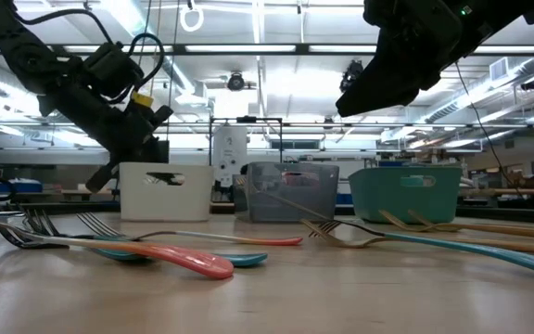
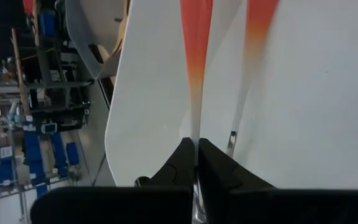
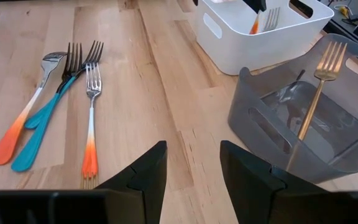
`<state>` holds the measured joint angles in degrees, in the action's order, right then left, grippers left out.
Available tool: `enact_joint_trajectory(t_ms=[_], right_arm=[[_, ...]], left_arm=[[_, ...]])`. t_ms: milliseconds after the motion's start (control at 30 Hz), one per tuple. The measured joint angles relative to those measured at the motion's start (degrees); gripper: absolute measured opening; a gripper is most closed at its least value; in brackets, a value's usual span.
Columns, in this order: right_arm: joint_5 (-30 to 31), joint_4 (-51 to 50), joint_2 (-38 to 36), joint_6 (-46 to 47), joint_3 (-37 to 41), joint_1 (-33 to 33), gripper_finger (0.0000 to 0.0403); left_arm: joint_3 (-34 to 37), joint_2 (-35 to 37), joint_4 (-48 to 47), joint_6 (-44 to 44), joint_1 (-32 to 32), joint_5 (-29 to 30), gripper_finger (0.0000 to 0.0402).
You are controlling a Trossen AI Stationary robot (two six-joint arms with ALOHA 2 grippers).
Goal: Sort silverware by color (type)
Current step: Put the orange fork into the white bin
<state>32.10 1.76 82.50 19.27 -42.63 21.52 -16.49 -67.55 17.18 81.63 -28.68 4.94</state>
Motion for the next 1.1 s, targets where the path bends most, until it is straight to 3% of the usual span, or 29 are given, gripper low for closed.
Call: enact_joint_trajectory(t_ms=[333, 700, 1100], right_arm=[[0.0, 0.52, 0.0, -0.57, 0.0, 0.0, 0.016], [-0.2, 2.94, 0.0, -2.98, 0.0, -1.66, 0.016], [-0.84, 2.91, 0.0, -4.48, 0.0, -2.6, 0.016]], left_arm=[[-0.02, 0.0, -0.01, 2.01, 2.06, 3.24, 0.0014], [-0.07, 0.02, 0.33, 0.91, 2.09, -1.98, 0.0014], [-0.11, 0.04, 5.08, -6.13, -0.61, -9.76, 0.0014]])
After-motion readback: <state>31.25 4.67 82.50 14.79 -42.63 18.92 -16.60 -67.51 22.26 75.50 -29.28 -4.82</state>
